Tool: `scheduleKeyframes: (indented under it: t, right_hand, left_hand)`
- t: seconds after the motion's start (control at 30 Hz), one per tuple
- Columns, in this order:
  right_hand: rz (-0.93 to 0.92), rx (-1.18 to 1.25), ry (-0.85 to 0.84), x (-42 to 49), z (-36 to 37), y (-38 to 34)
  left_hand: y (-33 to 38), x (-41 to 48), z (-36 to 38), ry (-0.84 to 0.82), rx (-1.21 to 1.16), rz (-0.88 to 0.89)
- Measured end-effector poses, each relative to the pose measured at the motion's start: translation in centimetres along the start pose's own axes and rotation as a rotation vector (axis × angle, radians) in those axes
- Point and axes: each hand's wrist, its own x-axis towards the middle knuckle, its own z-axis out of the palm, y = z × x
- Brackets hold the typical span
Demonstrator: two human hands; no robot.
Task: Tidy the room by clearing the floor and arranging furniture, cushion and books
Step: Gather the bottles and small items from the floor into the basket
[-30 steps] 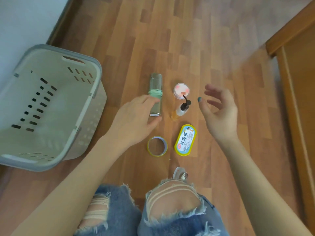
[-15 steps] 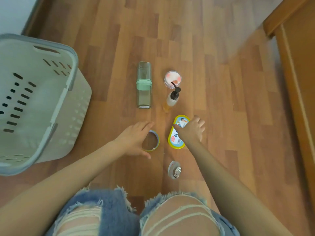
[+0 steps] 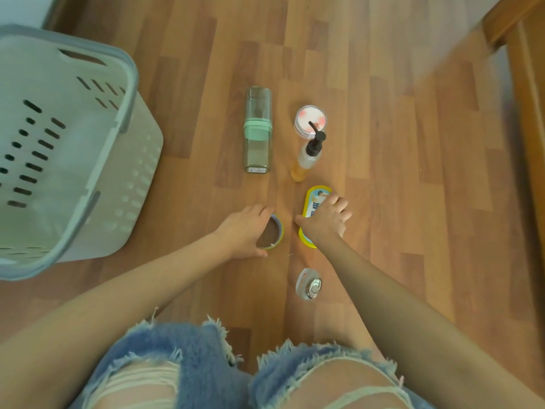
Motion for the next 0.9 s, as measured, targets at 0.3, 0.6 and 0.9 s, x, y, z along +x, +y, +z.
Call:
scheduleKeyframes:
  t: [0.3, 0.6, 0.9]
  right_hand:
    - [-0.165, -0.032, -0.003, -0.9, -1.4, 0.1]
    - [-0.526, -0.074, -0.031, -4.6, -7.6, -3.5]
    - [-0.677, -0.054, -0.015, -8.9, -11.9, -10.8]
  left_hand:
    - [-0.2, -0.4, -1.6, 0.156, -0.048, -0.096]
    - [-2.1, -4.6, -8.4, 0.338, -0.088, -0.198]
    - [-4.9, -11.3, -14.9, 0.519, -0.097, -0.312]
